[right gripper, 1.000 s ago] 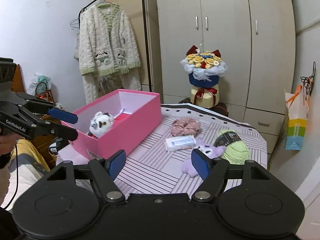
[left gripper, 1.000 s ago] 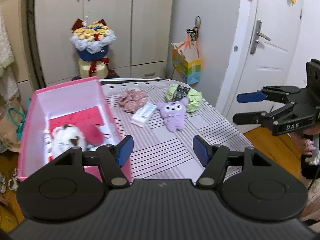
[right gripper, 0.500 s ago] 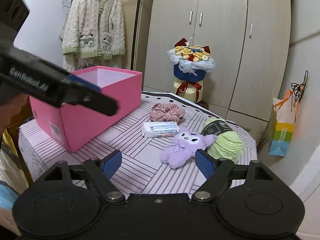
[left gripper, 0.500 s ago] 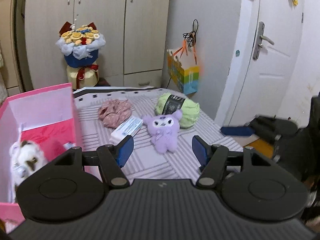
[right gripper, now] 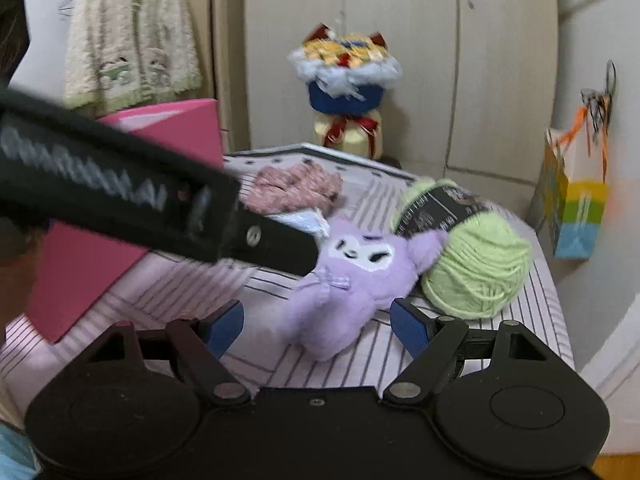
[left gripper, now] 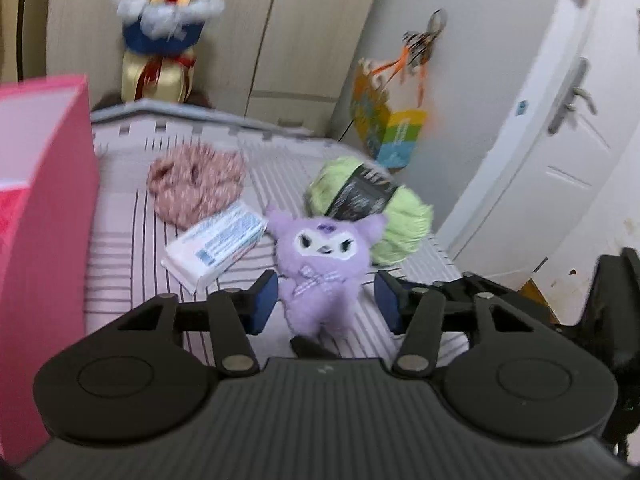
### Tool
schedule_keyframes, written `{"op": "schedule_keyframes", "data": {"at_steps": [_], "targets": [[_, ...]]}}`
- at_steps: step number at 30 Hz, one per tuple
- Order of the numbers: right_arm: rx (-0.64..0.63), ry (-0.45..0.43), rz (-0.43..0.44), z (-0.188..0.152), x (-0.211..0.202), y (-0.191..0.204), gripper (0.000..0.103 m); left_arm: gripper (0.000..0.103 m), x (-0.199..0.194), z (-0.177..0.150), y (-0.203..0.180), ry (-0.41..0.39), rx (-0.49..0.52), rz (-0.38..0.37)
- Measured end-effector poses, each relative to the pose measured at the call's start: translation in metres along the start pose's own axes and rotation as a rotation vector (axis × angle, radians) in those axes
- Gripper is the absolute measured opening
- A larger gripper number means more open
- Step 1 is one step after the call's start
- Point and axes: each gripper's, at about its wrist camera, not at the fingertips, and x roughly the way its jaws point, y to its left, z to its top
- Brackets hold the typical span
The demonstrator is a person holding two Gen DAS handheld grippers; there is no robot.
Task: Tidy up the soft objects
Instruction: 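Grasp the purple plush doll with the left gripper while the right gripper also grips it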
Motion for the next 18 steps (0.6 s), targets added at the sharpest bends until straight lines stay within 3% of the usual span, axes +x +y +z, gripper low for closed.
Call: {"op": "schedule_keyframes", "data": {"at_steps": [6,10,14,18], "targets": [[-0.027,0.065,-0.056,0.004,0.023,0.003,0.082,0.048,0.036,-0.001,0.017,0.079,-0.097,-0.032],[-0.010,0.057,-0.034,0.003,0.027,0.004,0.080,0.046,0.041,-0.005,0.014,0.042,-0.107,-0.037],[0.022,0.052,-0.025,0.002,0.030,0.000,0.060,0.031,0.048,-0.005,0.013,0.052,-0.105,-0.034],[0.044,0.046,-0.006,-0.001,0.030,-0.003,0.053,0.031,0.052,-0.004,0.018,0.053,-0.131,-0.026]]}}
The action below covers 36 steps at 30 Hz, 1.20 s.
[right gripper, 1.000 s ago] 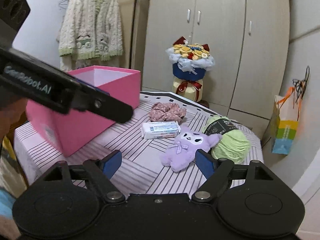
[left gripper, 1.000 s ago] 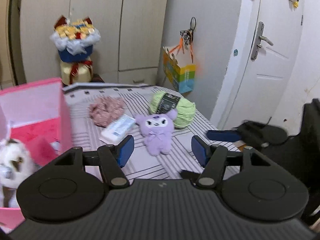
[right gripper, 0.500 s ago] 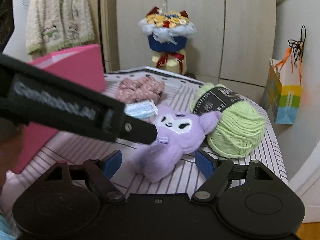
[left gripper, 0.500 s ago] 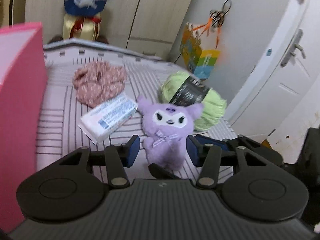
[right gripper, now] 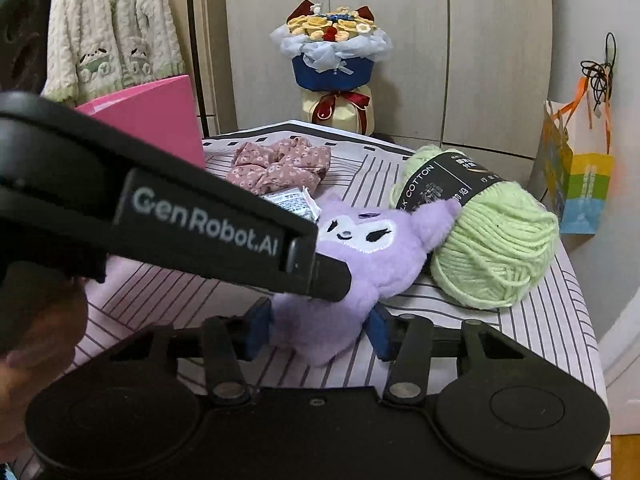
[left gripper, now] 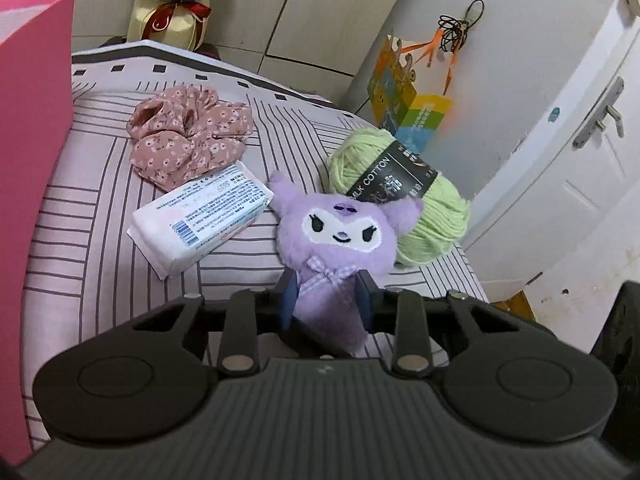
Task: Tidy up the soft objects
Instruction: 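Grasp the purple plush doll with the left gripper while the right gripper also grips it, then lift the purple plush doll and carry it toward the pink box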
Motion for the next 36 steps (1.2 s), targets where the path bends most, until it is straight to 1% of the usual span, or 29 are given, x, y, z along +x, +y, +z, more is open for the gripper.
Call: {"op": "schedule_keyframes", "data": {"at_steps": [5,12,21,26,29,33,36], "targets": [[0.036,-0.006,0.012,-0.002,-0.002,-0.005,0.049,0.032,0.002,-0.005,-0.001,-0.021,0.019,-0.001],[0.080,-0.023,0.038,-0.008,-0.014,-0.003,0.044,0.030,-0.008,-0.012,-0.001,-0.037,0.007,-0.004],[0.083,-0.075,0.030,-0.022,-0.044,0.015,0.044,0.030,-0.040,-0.033,-0.019,-0.080,0.084,0.020],[0.082,-0.069,0.036,-0.028,-0.061,0.024,0.044,0.029,-0.056,-0.045,-0.030,-0.069,0.129,0.039],[0.092,-0.071,0.034,-0.031,-0.073,0.028,0.044,0.029,-0.065,-0.048,-0.036,-0.055,0.139,0.044],[0.094,-0.070,0.040,-0.033,-0.090,0.032,0.044,0.029,-0.081,-0.057,-0.045,-0.068,0.167,0.035],[0.082,-0.065,0.068,-0.034,-0.100,0.036,0.044,0.029,-0.094,-0.064,-0.050,-0.076,0.176,0.049]]}}
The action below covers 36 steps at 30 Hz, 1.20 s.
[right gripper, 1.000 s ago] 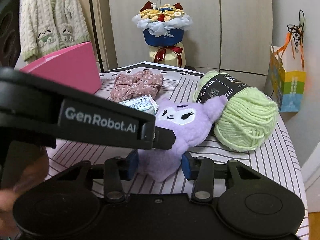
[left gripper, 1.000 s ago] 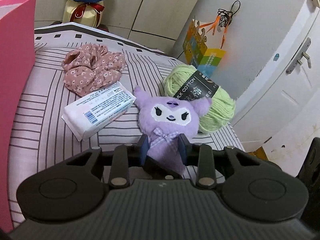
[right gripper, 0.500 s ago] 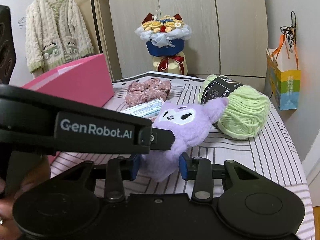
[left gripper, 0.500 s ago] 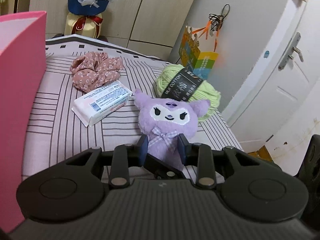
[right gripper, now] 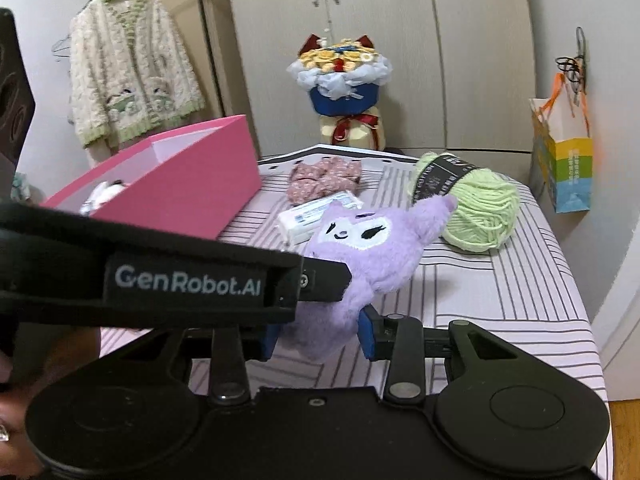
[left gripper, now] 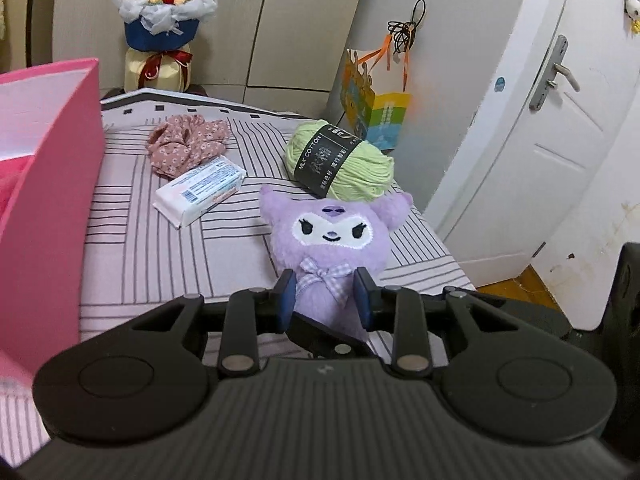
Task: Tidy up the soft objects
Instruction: 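Lift the purple plush doll and carry it toward the pink box, then lower the doll into the pink box and open both grippers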
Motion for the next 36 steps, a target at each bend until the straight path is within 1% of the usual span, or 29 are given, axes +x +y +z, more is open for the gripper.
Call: {"op": "schedule_keyframes", "data": {"at_steps": [3,7,11,16,21,27,32,36], "targets": [[-0.020,0.017,0.017,0.000,-0.011,0.006,0.044,0.029,-0.014,-0.005,-0.003,-0.002,0.003,-0.004],[-0.040,0.052,0.038,0.000,-0.027,0.014,0.044,0.029,-0.032,-0.010,-0.002,0.006,-0.002,-0.033],[-0.082,0.051,0.043,-0.001,-0.045,0.026,0.044,0.029,-0.052,-0.020,-0.005,-0.029,0.017,-0.049],[-0.130,0.052,0.050,-0.003,-0.061,0.044,0.044,0.029,-0.077,-0.031,-0.010,-0.062,0.037,-0.032],[-0.175,0.032,0.081,0.000,-0.076,0.062,0.044,0.029,-0.106,-0.038,-0.010,-0.096,0.048,-0.025],[-0.251,-0.006,0.126,0.013,-0.086,0.090,0.044,0.030,-0.139,-0.037,0.001,-0.153,0.046,0.011],[-0.298,-0.048,0.163,0.029,-0.082,0.115,0.044,0.030,-0.162,-0.031,0.021,-0.218,0.034,0.048],[-0.324,-0.083,0.191,0.044,-0.071,0.134,0.044,0.030,-0.174,-0.019,0.039,-0.254,0.029,0.081]]}}
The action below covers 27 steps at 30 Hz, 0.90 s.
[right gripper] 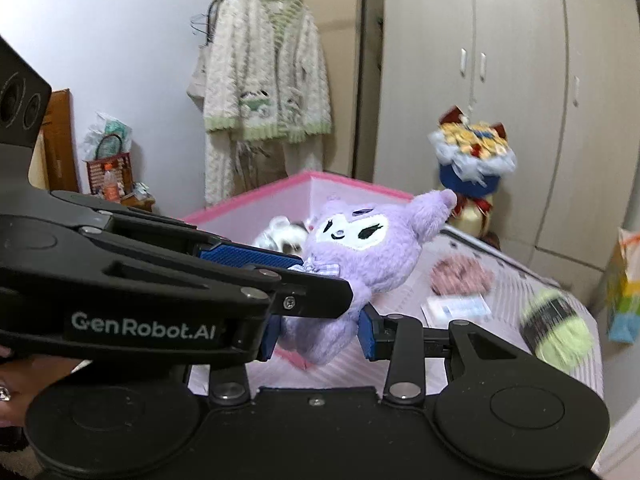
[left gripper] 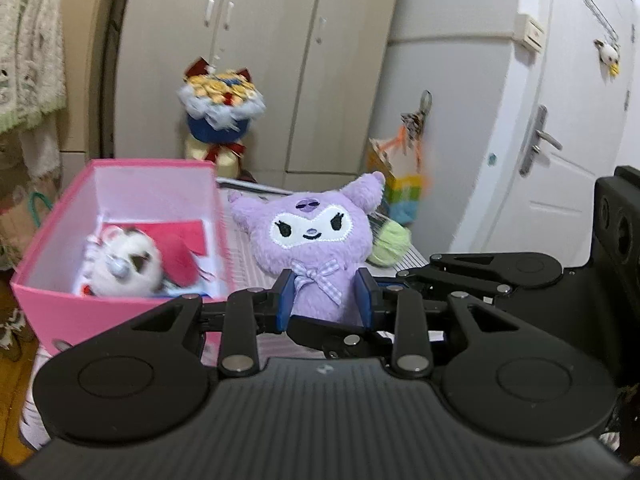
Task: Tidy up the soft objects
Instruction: 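Lower the doll into the pink box and open both grippers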
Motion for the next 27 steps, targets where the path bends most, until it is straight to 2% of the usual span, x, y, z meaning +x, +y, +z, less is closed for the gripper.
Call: {"op": "schedule_keyframes", "data": {"at_steps": [7,13,22,27], "targets": [[0.014,-0.036,0.066,0.033,0.045,-0.003,0.044,0.032,0.008,0.028,0.039,-0.021,-0.009,0.056],[0.086,-0.053,0.109,0.047,0.094,-0.016,0.044,0.033,0.037,0.047,0.082,0.004,-0.084,0.078],[0.184,0.032,0.148,0.050,0.164,-0.040,0.043,0.033,0.097,0.056,0.136,0.084,-0.175,0.101],[0.211,0.117,0.157,0.061,0.194,-0.051,0.042,0.033,0.122,0.062,0.160,0.124,-0.277,0.105]]}}
